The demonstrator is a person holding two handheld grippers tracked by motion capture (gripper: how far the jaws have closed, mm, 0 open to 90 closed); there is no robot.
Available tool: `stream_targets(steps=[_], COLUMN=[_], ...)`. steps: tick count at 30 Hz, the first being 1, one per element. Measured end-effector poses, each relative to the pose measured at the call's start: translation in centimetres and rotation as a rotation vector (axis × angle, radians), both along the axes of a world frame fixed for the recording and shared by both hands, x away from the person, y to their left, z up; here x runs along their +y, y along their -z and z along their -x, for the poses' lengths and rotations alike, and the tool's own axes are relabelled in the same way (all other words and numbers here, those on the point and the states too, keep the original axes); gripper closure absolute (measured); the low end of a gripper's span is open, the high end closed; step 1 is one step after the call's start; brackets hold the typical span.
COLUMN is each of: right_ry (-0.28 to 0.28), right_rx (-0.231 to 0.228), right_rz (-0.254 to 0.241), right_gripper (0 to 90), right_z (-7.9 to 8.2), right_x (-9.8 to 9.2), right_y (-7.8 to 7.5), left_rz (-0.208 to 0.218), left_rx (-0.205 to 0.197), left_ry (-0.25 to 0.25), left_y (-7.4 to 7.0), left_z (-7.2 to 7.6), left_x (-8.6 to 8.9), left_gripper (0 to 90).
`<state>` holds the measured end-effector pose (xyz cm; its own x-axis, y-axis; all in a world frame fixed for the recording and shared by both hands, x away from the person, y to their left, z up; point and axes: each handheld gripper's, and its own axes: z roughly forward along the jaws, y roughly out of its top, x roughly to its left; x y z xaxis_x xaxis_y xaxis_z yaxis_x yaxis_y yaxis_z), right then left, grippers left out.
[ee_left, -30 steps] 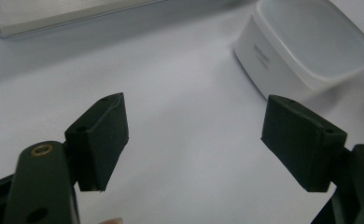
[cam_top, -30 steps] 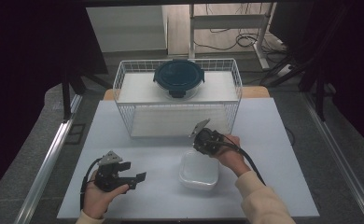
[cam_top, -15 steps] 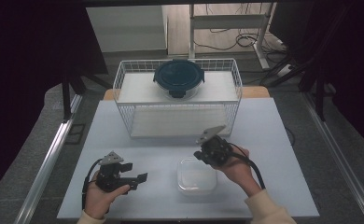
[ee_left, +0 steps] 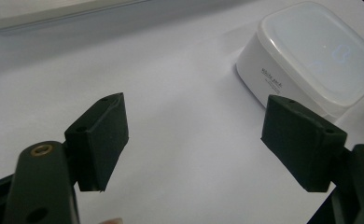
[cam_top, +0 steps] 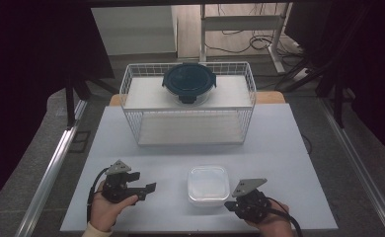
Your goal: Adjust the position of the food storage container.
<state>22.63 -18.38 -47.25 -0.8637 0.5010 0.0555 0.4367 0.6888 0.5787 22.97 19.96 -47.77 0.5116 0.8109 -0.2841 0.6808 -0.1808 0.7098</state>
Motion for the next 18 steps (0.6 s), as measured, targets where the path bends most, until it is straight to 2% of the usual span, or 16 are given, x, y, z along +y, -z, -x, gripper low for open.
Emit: stream_targets(steps=[2,9,15,18], right_ry=[-0.006,0.026,0.072,0.104], right_rx=[0.000,-0.019,-0.038,-0.031], right_rz=[0.013,0.031,0.028,0.023], right_gripper=[89.4,89.4,89.4,89.4], right_z=[0.0,-0.7,-2.2,-3.2], right_x=[0.2,0.6,0.6,0.6], right_y=[0.3,0.6,0.4,0.4], left_rz=[0.003,0.003,0.003,0.002], left_rx=[-0.002,-0.004,-0.001,-0.002], left_ry=[-0.003,-0.006,-0.008,-0.008], left_y=[-0.1,-0.1,0.0,0.0], left_z=[0.1,0.0,-0.1,-0.1], left_x=[0.2,0.6,0.7,0.7], left_gripper=[22.0,22.0,22.0,22.0])
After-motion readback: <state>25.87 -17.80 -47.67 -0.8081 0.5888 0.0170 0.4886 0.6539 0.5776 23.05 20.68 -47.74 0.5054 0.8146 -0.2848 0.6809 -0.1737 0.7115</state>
